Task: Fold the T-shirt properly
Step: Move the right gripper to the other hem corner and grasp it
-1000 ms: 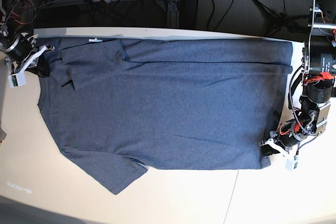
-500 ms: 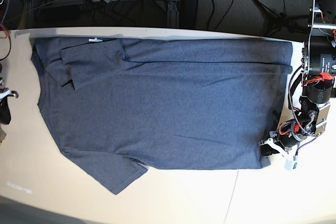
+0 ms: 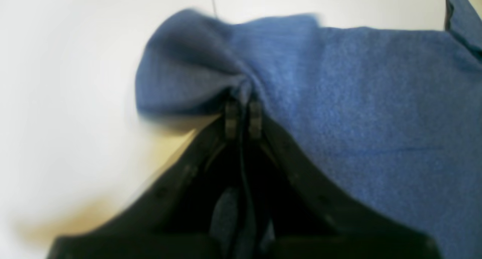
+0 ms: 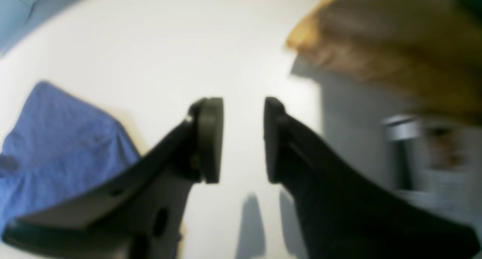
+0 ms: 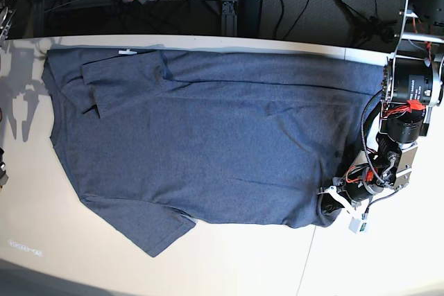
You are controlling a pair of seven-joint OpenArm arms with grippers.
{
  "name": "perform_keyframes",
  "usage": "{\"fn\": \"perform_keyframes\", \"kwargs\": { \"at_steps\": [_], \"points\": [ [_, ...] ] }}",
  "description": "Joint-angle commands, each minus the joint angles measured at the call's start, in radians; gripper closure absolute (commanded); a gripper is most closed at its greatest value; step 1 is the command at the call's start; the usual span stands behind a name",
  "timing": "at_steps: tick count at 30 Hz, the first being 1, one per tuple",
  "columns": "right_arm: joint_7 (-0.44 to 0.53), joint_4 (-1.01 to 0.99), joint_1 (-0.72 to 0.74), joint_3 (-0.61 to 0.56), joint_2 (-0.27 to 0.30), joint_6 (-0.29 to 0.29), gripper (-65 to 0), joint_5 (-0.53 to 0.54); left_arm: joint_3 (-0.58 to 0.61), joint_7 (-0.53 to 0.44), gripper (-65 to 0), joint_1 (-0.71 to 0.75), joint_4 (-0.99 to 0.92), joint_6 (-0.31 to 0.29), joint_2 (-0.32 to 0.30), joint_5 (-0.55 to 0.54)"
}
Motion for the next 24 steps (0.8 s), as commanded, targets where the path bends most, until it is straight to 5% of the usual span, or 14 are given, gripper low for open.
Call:
{"fn": "perform_keyframes", "kwargs": {
  "at_steps": [1, 13, 24],
  "points": [
    [0.031, -0.008, 0.059, -0.023, 0.021, 0.063, -20.3, 0.008, 0.000, 0.006, 0.0, -0.027, 0.010, -0.024, -0.010, 0.010],
    [-0.015, -0.222, 0.242, -0.169, -0.174, -0.012, -20.3, -0.193, 0.000, 0.014, 0.0, -0.027, 0.010, -0.024, -0.011, 0.012],
    [-0.045, -0.255, 0.242, -0.169, -0.215, -0.004, -20.3, -0.249, 0.000, 0.017, 0.0, -0.027, 0.010, -0.024, -0.013, 0.011]
  ]
}}
